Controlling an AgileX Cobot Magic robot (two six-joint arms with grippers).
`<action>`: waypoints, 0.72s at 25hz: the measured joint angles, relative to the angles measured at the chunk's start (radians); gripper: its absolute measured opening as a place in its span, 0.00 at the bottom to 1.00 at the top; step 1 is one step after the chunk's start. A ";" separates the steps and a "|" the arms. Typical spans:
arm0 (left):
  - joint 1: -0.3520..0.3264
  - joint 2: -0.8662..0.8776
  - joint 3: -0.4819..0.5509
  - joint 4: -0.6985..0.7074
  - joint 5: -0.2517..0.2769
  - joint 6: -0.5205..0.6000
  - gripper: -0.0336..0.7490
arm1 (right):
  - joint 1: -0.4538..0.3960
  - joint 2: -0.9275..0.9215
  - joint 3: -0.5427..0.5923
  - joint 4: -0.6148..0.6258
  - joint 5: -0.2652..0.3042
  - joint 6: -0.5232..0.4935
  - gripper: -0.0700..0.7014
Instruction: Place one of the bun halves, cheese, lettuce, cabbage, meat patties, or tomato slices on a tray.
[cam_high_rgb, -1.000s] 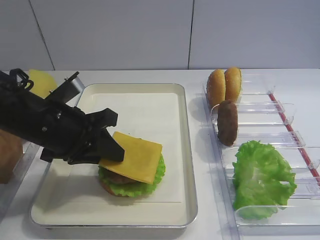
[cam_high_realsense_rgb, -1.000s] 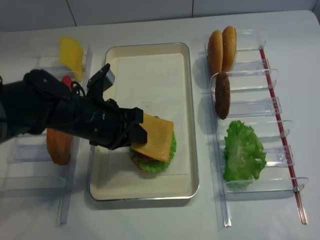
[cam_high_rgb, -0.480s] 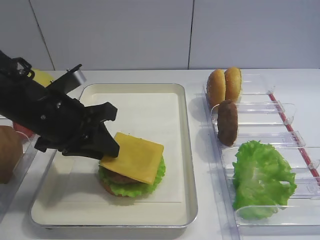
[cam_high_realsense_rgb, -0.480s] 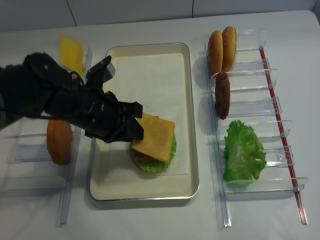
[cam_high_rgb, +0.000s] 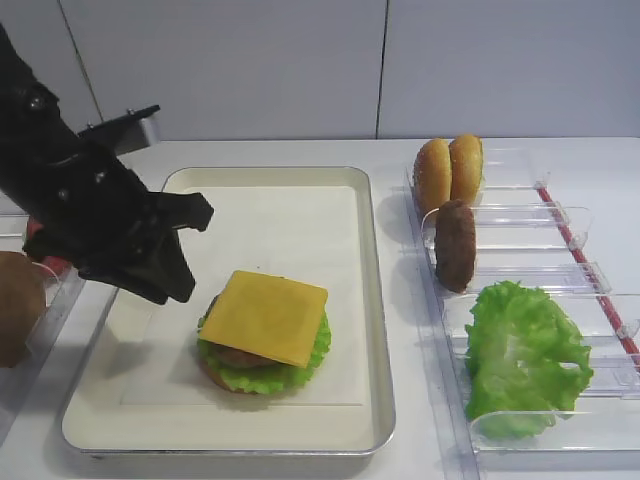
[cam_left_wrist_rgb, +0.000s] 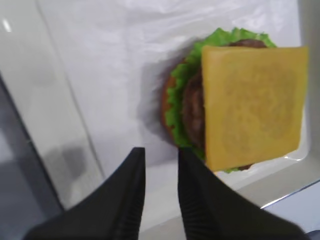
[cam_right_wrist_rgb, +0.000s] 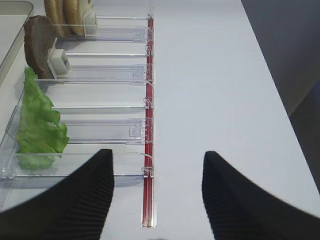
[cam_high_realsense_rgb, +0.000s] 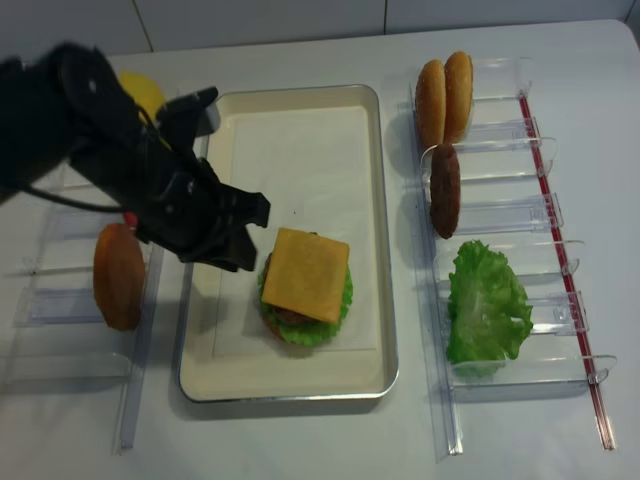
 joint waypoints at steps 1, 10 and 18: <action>0.000 0.000 -0.026 0.048 0.034 -0.027 0.26 | 0.000 0.000 0.000 0.000 0.000 0.000 0.65; 0.000 0.000 -0.213 0.439 0.201 -0.219 0.26 | 0.000 0.000 0.000 0.000 0.000 0.000 0.65; 0.000 -0.084 -0.218 0.525 0.212 -0.270 0.27 | 0.000 0.000 0.000 0.000 0.000 0.000 0.65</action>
